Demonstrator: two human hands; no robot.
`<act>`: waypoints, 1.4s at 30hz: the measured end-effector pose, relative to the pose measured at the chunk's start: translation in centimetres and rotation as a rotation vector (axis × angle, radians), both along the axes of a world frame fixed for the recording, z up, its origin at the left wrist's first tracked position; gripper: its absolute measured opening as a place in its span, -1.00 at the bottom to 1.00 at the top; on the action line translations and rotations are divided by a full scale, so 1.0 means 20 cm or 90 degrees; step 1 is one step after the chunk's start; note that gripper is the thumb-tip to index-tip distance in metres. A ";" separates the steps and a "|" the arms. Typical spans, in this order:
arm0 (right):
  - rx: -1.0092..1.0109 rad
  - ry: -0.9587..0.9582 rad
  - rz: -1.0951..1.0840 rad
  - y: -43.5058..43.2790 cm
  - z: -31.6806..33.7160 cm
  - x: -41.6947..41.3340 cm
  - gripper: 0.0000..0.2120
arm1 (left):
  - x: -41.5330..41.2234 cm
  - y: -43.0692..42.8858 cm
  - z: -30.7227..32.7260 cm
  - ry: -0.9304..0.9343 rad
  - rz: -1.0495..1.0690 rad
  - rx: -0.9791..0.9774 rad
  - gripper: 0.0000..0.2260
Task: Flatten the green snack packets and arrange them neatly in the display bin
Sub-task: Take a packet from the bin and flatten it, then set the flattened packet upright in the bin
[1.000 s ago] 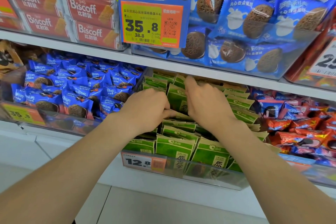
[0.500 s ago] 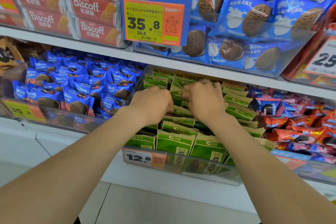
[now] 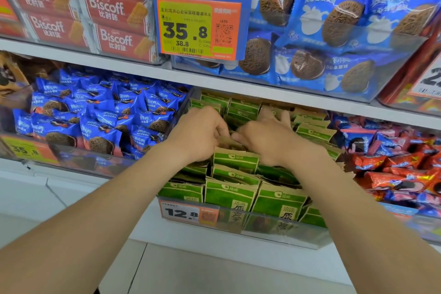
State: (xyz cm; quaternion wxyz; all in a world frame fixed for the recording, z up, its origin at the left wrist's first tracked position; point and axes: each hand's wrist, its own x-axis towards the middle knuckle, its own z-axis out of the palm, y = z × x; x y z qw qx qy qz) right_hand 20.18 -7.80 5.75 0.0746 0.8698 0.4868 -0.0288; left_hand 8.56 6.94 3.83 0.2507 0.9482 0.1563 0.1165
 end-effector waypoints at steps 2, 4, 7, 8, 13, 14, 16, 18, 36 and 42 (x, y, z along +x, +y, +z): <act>0.075 0.022 0.029 -0.04 -0.03 0.00 -0.62 | -0.01 0.01 0.00 -0.044 0.050 -0.021 -0.74; 0.240 0.069 0.077 -0.08 -0.06 0.00 -0.64 | -0.03 0.01 0.01 -0.080 0.082 0.011 -0.66; 0.229 0.084 0.130 -0.09 -0.06 0.01 -0.71 | -0.04 0.02 0.01 -0.079 -0.029 0.109 -0.56; 0.193 0.075 0.134 -0.08 -0.05 0.00 -0.71 | -0.04 0.02 0.01 -0.046 -0.092 0.134 -0.58; 0.319 0.090 0.069 -0.05 -0.05 0.00 -0.79 | -0.08 0.03 0.03 0.110 -0.117 0.117 -0.65; 0.375 0.059 0.047 -0.04 -0.05 0.00 -0.84 | -0.09 0.02 0.04 0.121 -0.113 0.112 -0.63; 0.440 0.007 0.009 -0.02 -0.05 0.01 -0.84 | -0.08 0.01 0.05 0.160 -0.106 0.108 -0.60; 0.404 -0.028 -0.030 0.01 -0.04 0.01 -0.85 | -0.08 -0.01 0.05 0.198 -0.107 0.122 -0.57; 0.224 -0.156 -0.072 0.08 -0.01 -0.01 -0.90 | -0.05 0.03 0.02 0.060 -0.141 0.044 -0.63; 0.254 -0.106 -0.010 -0.07 -0.01 -0.08 -0.68 | -0.08 0.00 0.02 0.045 -0.132 0.015 -0.50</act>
